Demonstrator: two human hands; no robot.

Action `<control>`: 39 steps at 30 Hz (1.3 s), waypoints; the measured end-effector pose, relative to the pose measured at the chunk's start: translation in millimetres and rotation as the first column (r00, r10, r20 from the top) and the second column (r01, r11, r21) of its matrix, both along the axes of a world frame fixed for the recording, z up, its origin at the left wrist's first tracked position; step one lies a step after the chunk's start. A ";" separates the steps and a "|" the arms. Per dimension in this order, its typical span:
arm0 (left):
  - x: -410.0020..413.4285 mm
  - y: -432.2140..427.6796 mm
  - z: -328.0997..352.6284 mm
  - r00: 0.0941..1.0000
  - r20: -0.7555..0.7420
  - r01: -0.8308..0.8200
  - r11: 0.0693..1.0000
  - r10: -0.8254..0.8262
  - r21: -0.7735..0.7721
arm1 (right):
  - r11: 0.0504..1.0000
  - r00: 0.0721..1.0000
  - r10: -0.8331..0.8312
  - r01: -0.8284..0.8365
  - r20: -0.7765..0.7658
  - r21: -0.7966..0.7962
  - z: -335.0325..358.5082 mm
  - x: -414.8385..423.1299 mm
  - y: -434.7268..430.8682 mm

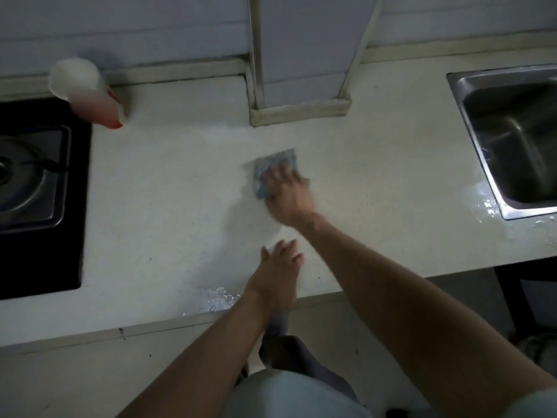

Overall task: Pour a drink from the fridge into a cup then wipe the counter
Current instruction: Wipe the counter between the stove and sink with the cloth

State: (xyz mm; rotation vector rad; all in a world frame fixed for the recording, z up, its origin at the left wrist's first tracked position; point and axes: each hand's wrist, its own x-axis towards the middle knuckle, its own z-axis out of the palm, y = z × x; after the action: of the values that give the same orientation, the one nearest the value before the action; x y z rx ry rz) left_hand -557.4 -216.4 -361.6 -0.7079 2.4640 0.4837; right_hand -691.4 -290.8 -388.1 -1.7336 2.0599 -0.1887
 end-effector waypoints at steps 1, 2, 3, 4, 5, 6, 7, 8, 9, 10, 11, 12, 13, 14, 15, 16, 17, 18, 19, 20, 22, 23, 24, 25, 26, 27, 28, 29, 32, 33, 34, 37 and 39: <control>-0.8 0.4 1.6 1.000 0.007 0.001 1.000 -0.001 -0.016 | 0.991 0.992 0.129 -0.129 0.005 -0.021 -3.5 15.1 4.0; -1.6 1.1 3.9 1.000 0.018 0.007 0.999 -0.006 -0.034 | 0.966 0.967 0.256 -0.256 0.002 -0.023 -7.7 27.4 8.8; -2.4 1.8 6.0 1.000 0.028 0.015 0.999 -0.014 -0.047 | 0.936 0.936 0.352 -0.352 0.001 -0.021 -12.7 35.4 12.8; -2.6 2.5 7.0 1.000 0.025 0.014 0.999 -0.013 -0.048 | 0.913 0.913 0.408 -0.408 0.008 -0.012 -17.3 37.8 15.0; -2.4 2.7 6.7 1.000 0.010 -0.003 1.000 0.004 -0.031 | 0.899 0.899 0.438 -0.438 0.014 -0.009 -19.6 35.7 14.8; -2.1 2.5 5.8 0.999 -0.013 -0.031 1.000 0.031 0.002 | 0.891 0.891 0.455 -0.455 0.002 -0.011 -21.8 29.1 12.8; -1.1 1.3 4.8 0.998 -0.035 -0.055 0.998 0.057 0.039 | 0.887 0.887 0.460 -0.461 -0.020 -0.018 -23.2 20.5 9.7; -0.4 -0.3 4.0 0.997 -0.045 -0.067 0.995 0.070 0.069 | 0.898 0.898 0.438 -0.439 -0.035 -0.026 -21.7 9.3 7.5; 0.2 -2.0 3.7 0.996 -0.046 -0.070 0.994 0.074 0.090 | 0.924 0.924 0.380 -0.381 -0.040 -0.037 -20.7 -5.2 6.9; 0.4 -3.1 3.5 0.996 -0.049 -0.076 0.992 0.081 0.102 | 0.955 0.955 0.292 -0.293 -0.047 -0.041 -21.6 -22.6 8.5; 0.7 -3.0 2.9 0.994 -0.059 -0.090 0.991 0.097 0.101 | 0.979 0.979 0.192 -0.196 -0.066 -0.049 -23.6 -42.5 12.1; 0.9 -1.6 2.3 0.990 -0.078 -0.107 0.990 0.114 0.090 | 0.993 0.992 0.094 -0.099 -0.088 -0.057 -26.0 -64.7 17.8; 0.7 0.8 1.4 0.987 -0.101 -0.116 0.991 0.123 0.072 | 0.998 0.995 0.002 -0.009 -0.103 -0.068 -27.5 -87.5 25.8; 0.8 3.8 0.4 0.985 -0.118 -0.117 0.992 0.123 0.053 | 0.994 0.990 -0.091 0.084 -0.105 -0.069 -28.2 -110.5 36.4; 1.1 6.7 -1.3 0.985 -0.126 -0.117 0.993 0.120 0.034 | 0.982 0.977 -0.184 0.178 -0.105 -0.068 -28.8 -131.9 48.8; 1.4 8.6 -3.3 0.984 -0.129 -0.120 0.993 0.121 0.018 | 0.961 0.955 -0.275 0.268 -0.114 -0.073 -28.1 -149.6 63.0; 1.4 9.1 -4.5 0.984 -0.129 -0.121 0.993 0.121 0.008 | 0.933 0.924 -0.359 0.350 -0.129 -0.089 -26.8 -163.5 78.5; 1.1 8.9 -5.2 0.984 -0.129 -0.123 0.992 0.123 0.006 | 0.895 0.885 -0.445 0.433 -0.141 -0.106 -25.1 -173.4 95.9; 1.0 8.5 -5.8 0.984 -0.130 -0.125 0.992 0.125 0.005 | 0.848 0.835 -0.530 0.519 -0.149 -0.109 -25.0 -179.8 113.4; 0.8 8.2 -6.8 0.984 -0.130 -0.125 0.992 0.124 0.001 | 0.793 0.777 -0.609 0.601 -0.161 -0.100 -25.4 -183.1 130.0; 1.7 9.5 -11.3 0.984 -0.134 -0.117 0.993 0.114 -0.018 | 0.685 0.661 -0.724 0.722 -0.197 -0.097 -26.1 -178.0 155.4; 2.1 10.9 -13.8 0.985 -0.135 -0.116 0.993 0.112 -0.026 | 0.655 0.628 -0.750 0.748 -0.206 -0.105 -25.7 -169.2 162.5; 2.5 13.2 -15.6 0.984 -0.139 -0.117 0.993 0.111 -0.033 | 0.645 0.618 -0.759 0.757 -0.206 -0.108 -26.5 -157.9 168.0; 3.1 15.9 -16.7 0.982 -0.150 -0.119 0.992 0.111 -0.046 | 0.652 0.625 -0.753 0.750 -0.208 -0.109 -27.1 -145.0 171.5; 3.9 18.1 -17.1 0.979 -0.167 -0.129 0.990 0.118 -0.058 | 0.671 0.644 -0.737 0.734 -0.208 -0.105 -27.7 -131.8 171.8; 5.5 20.5 -16.8 0.973 -0.188 -0.145 0.988 0.132 -0.059 | 0.689 0.663 -0.720 0.718 -0.205 -0.101 -28.3 -119.9 167.7; 7.9 23.0 -16.3 0.964 -0.215 -0.167 0.985 0.153 -0.047 | 0.705 0.681 -0.705 0.703 -0.196 -0.094 -27.4 -110.1 160.4; 11.6 26.3 -16.3 0.951 -0.251 -0.193 0.981 0.179 -0.032 | 0.724 0.704 -0.686 0.685 -0.185 -0.080 -26.6 -103.1 149.1; 31.9 40.3 -17.2 0.891 -0.376 -0.276 0.961 0.255 -0.003 | 0.812 0.802 -0.581 0.583 -0.139 -0.027 -22.7 -88.0 103.9; 41.4 45.9 -17.2 0.866 -0.417 -0.306 0.952 0.277 -0.001 | 0.845 0.838 -0.532 0.534 -0.123 -0.016 -21.0 -80.2 88.6; 53.6 50.9 -18.4 0.837 -0.458 -0.341 0.940 0.299 -0.011 | 0.880 0.875 -0.473 0.475 -0.103 -0.011 -19.3 -68.5 74.7; 100.2 52.8 -23.4 0.768 -0.511 -0.500 0.860 0.386 -0.102 | 0.971 0.969 -0.240 0.240 -0.065 -0.003 -19.0 -14.6 44.0; 130.6 45.0 -24.4 0.759 -0.467 -0.577 0.801 0.455 -0.157 | 0.999 0.995 -0.035 0.035 -0.092 -0.006 -19.4 26.8 39.5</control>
State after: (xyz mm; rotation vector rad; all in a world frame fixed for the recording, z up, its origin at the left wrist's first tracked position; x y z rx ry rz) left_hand -426.9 -171.4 -386.0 -1.5991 2.7353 0.5104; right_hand -664.6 -251.2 -407.5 -1.7395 2.1581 -0.1265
